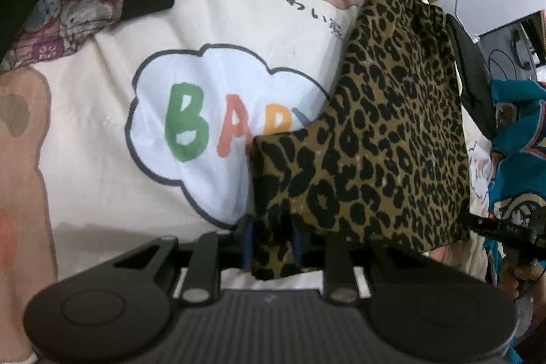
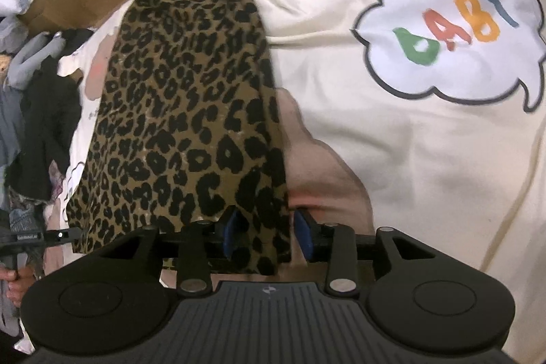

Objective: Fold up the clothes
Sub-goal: 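Grasp the folded skirt edge with the left gripper and smooth it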

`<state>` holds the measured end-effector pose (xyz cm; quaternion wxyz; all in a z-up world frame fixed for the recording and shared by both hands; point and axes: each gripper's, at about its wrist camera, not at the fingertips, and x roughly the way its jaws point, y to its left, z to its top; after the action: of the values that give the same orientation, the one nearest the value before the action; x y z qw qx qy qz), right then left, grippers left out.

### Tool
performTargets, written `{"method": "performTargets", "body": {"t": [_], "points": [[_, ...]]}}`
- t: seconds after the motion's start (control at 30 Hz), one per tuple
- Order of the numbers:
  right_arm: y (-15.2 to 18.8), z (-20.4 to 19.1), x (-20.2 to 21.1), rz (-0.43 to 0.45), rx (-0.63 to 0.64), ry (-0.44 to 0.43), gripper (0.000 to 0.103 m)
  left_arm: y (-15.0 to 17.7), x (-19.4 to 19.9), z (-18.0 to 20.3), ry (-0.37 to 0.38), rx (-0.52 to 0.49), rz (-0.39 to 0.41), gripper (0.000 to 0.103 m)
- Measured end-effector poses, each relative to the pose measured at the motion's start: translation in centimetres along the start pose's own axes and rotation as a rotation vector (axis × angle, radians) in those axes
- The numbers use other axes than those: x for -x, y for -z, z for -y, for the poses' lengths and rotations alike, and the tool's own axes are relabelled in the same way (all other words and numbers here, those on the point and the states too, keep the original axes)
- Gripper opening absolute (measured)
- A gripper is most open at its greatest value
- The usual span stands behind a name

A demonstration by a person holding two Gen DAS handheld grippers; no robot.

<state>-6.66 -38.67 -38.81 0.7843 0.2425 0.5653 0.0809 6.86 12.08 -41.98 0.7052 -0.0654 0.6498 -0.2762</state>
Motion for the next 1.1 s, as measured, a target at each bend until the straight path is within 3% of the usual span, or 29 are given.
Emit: {"method": "performTargets", "body": {"t": [0.07,0.13,0.23,0.33,0.43,0.5,0.9,0.93,1.03,1.1], "points": [[-0.1,-0.2,0.4,-0.003,0.003,-0.005,0.013,-0.1,0.1,0.4,-0.008,-0.033,-0.012,0.013],[-0.4,-0.1,1.1,0.003,-0.022,-0.033,0.011,-0.3,0.6,1.0,-0.011,-0.095,-0.02,0.01],[-0.7,-0.1,1.6,0.013,-0.014,-0.065,0.011,-0.8,1.5,0.9,0.009,-0.096,-0.025,0.009],[-0.9,0.6,0.7,-0.011,-0.039,-0.062,0.014,-0.8,1.6,0.8,0.031,-0.081,-0.025,0.01],[-1.0,1.6,-0.4,-0.036,-0.081,-0.084,0.018,-0.7,1.2,0.0,0.065,-0.041,-0.035,0.016],[-1.0,2.1,-0.7,-0.05,-0.106,-0.116,0.031,-0.7,0.7,-0.5,0.076,-0.025,-0.039,0.021],[-1.2,1.6,-1.7,-0.081,-0.127,-0.193,0.03,-1.4,-1.0,-1.6,0.174,0.016,-0.02,0.028],[-1.3,1.6,-1.6,-0.081,-0.126,-0.195,0.029,-1.3,-1.0,-1.6,0.176,0.012,-0.017,0.027],[-1.4,1.7,-1.3,-0.082,-0.121,-0.204,0.014,-1.0,-0.7,-1.5,0.196,0.008,-0.02,0.021],[-1.3,1.7,-1.1,-0.075,-0.122,-0.211,0.013,-0.8,-0.5,-1.3,0.199,-0.002,-0.025,0.019]]}}
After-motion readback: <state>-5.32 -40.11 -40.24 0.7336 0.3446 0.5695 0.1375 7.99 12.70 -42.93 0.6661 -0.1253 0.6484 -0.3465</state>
